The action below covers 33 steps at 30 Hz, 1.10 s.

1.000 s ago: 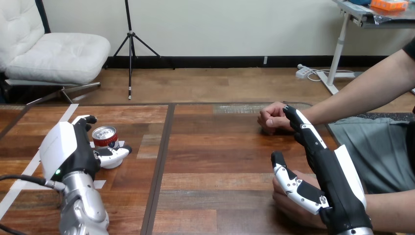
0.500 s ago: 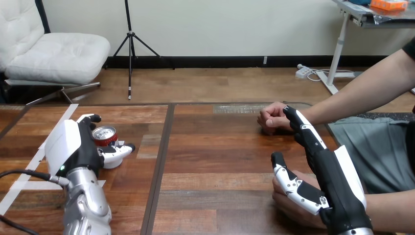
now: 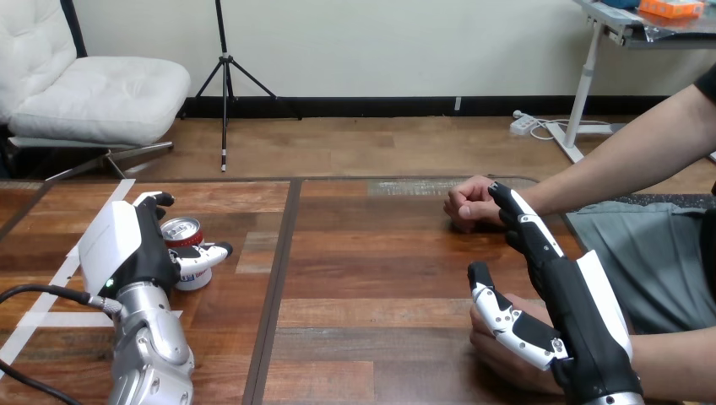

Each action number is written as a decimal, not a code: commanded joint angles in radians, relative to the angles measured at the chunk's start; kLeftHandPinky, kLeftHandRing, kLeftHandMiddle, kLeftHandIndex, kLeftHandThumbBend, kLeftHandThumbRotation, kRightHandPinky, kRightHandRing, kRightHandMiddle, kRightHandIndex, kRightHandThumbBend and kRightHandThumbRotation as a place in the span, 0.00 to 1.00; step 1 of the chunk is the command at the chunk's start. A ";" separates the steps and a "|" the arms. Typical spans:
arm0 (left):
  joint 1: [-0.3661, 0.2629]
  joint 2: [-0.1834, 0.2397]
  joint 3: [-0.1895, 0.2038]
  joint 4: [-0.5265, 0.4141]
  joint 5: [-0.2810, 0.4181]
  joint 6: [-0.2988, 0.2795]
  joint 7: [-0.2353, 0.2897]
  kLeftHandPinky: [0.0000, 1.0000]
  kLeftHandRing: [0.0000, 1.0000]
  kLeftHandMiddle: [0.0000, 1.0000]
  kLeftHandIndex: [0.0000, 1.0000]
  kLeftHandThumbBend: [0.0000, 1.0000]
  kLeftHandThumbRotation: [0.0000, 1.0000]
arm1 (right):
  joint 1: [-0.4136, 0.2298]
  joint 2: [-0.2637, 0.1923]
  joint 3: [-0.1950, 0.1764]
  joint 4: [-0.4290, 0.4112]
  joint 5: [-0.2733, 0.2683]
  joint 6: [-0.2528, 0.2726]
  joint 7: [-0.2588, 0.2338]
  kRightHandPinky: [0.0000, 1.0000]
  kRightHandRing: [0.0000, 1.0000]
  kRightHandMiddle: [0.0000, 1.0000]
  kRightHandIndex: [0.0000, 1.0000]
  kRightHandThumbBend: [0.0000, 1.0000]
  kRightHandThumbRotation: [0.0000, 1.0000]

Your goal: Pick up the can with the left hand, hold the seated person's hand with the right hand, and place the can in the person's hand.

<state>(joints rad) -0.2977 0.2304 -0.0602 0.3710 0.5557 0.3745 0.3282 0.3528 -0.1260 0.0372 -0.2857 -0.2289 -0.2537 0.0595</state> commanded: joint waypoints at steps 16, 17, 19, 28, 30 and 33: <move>-0.134 0.028 0.000 0.124 -0.014 -0.061 0.047 0.60 0.74 0.79 0.78 0.78 0.17 | -0.026 -0.014 -0.007 -0.056 0.003 -0.009 0.003 0.95 0.97 0.97 0.94 0.14 0.12; -0.137 0.028 -0.001 0.128 -0.015 -0.061 0.048 0.60 0.74 0.79 0.77 0.78 0.17 | -0.026 -0.014 -0.007 -0.057 0.003 -0.009 0.003 0.95 0.97 0.97 0.94 0.14 0.12; -0.143 0.029 -0.002 0.137 -0.016 -0.060 0.049 0.60 0.74 0.79 0.77 0.79 0.17 | -0.026 -0.015 -0.009 -0.057 0.006 -0.010 0.004 0.95 0.97 0.97 0.94 0.14 0.12; -0.162 0.032 -0.006 0.171 -0.023 -0.065 0.051 0.60 0.74 0.79 0.77 0.79 0.18 | -0.024 -0.017 -0.014 -0.060 0.010 -0.008 0.008 0.96 0.97 0.98 0.95 0.14 0.11; -0.165 0.033 -0.006 0.175 -0.026 -0.066 0.051 0.60 0.74 0.79 0.77 0.79 0.18 | -0.023 -0.017 -0.015 -0.061 0.011 -0.007 0.010 0.96 0.98 0.98 0.95 0.14 0.11; -0.170 0.035 -0.010 0.184 -0.027 -0.067 0.049 0.60 0.74 0.79 0.77 0.78 0.18 | -0.022 -0.017 -0.015 -0.064 0.012 -0.004 0.012 0.97 0.98 0.98 0.95 0.14 0.11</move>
<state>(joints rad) -0.3792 0.2347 -0.0606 0.5413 0.5233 0.3305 0.3619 0.3586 -0.1268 0.0299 -0.2992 -0.2290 -0.2502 0.0666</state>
